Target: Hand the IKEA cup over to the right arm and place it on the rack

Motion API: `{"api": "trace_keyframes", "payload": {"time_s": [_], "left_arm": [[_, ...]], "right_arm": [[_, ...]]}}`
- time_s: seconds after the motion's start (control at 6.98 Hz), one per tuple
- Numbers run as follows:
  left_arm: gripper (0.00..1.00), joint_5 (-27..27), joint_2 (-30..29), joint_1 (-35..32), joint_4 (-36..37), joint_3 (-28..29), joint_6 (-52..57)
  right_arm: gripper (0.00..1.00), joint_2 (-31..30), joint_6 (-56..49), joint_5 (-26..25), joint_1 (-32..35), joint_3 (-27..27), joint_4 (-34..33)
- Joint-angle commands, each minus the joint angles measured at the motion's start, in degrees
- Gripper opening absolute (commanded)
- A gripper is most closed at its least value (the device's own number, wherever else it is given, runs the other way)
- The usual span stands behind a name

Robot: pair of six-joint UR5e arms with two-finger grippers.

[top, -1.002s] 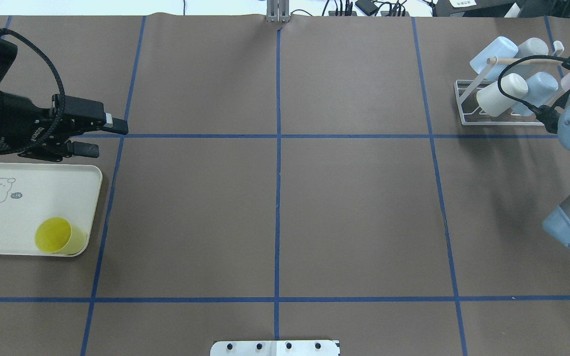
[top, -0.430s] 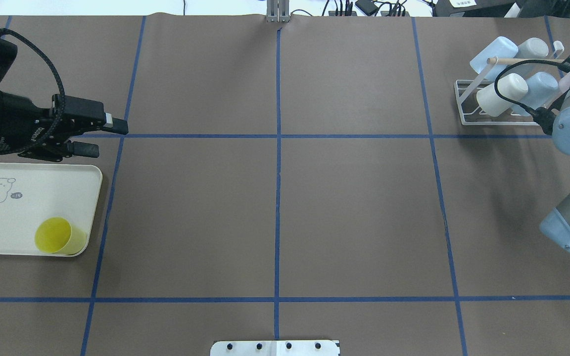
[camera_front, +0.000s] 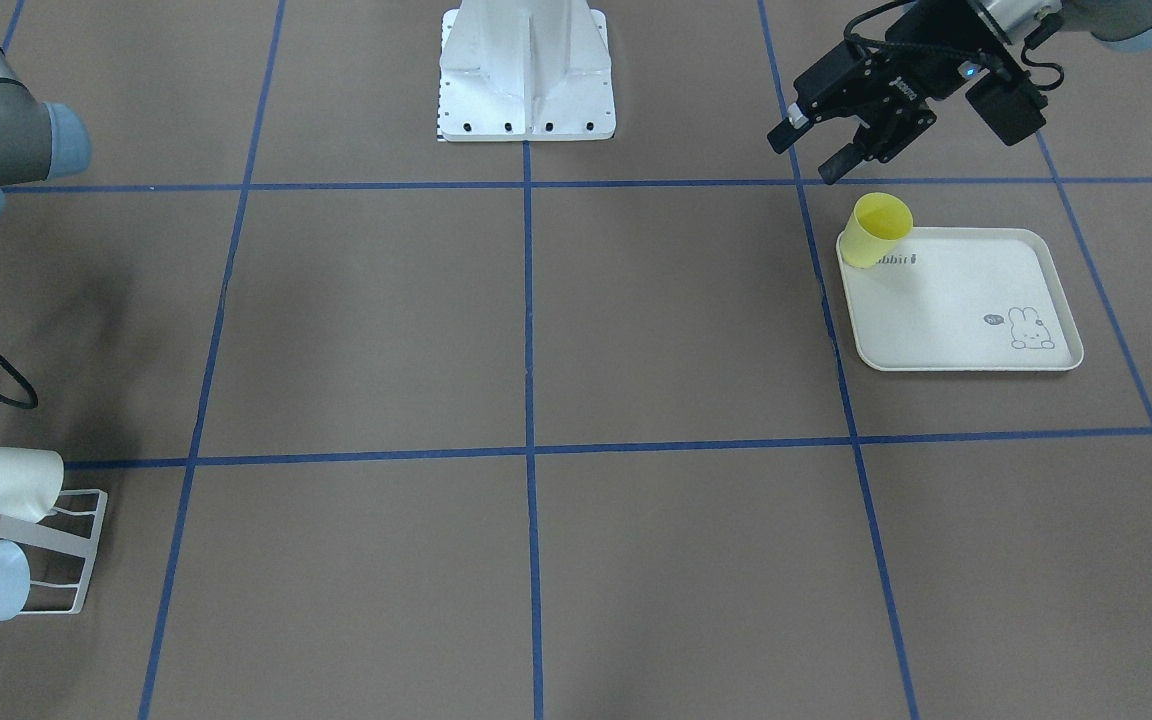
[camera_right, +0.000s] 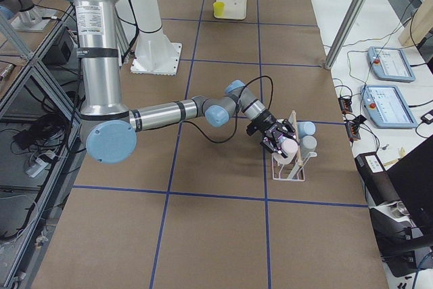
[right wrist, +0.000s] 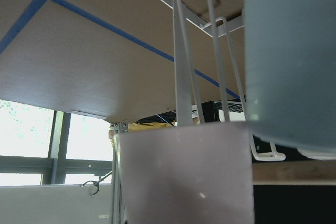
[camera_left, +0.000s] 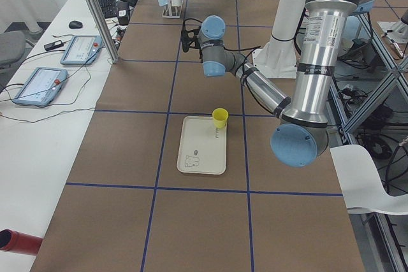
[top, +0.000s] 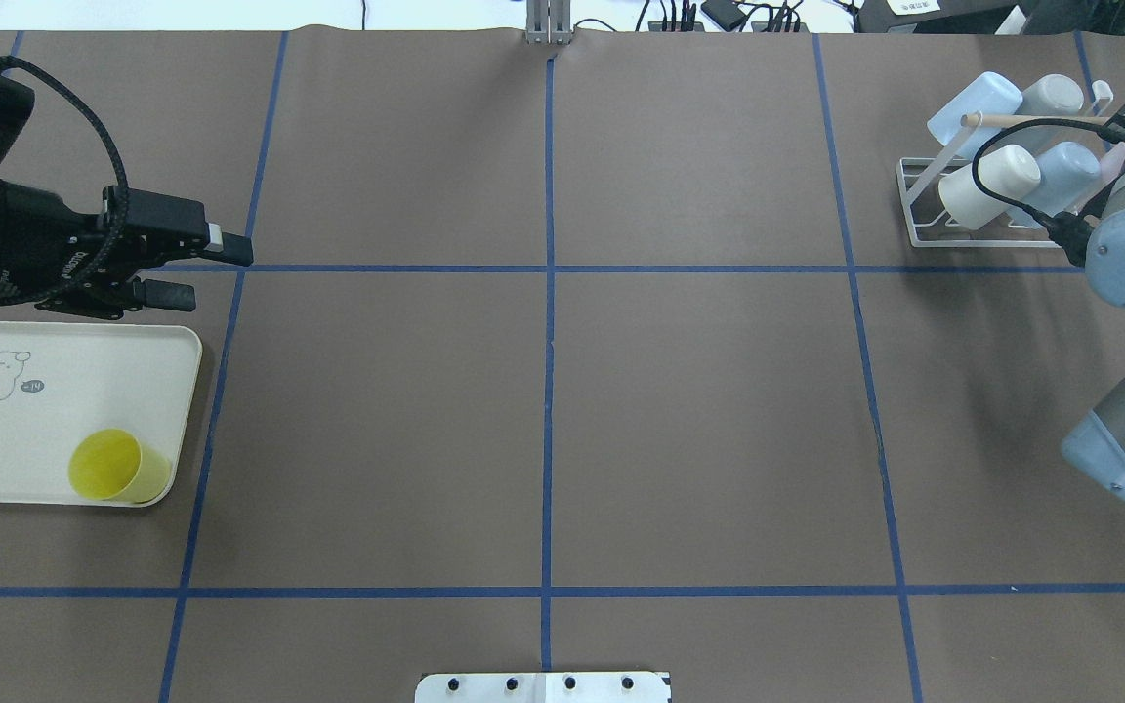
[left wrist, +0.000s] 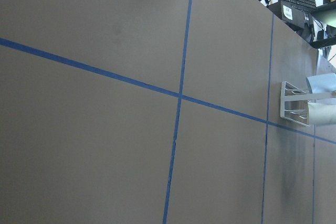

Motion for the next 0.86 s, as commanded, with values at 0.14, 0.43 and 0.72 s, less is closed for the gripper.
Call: {"api": "trace_keyframes", "payload": {"time_s": [0.14,0.43,0.72], "left_arm": [[1.00,0.00,0.00,0.00,-0.05,0.07,0.00],[1.00,0.00,0.00,0.00,-0.05,0.07,0.00],[1.00,0.00,0.00,0.00,-0.05,-0.02,0.00]], "right_arm": [[0.36,0.72,-0.45,-0.01,-0.11,-0.55,0.00],[0.46,0.72,-0.36,-0.01,-0.11,-0.64,0.00],[0.99,1.25,0.43,0.08,-0.11,-0.64,0.18]]}}
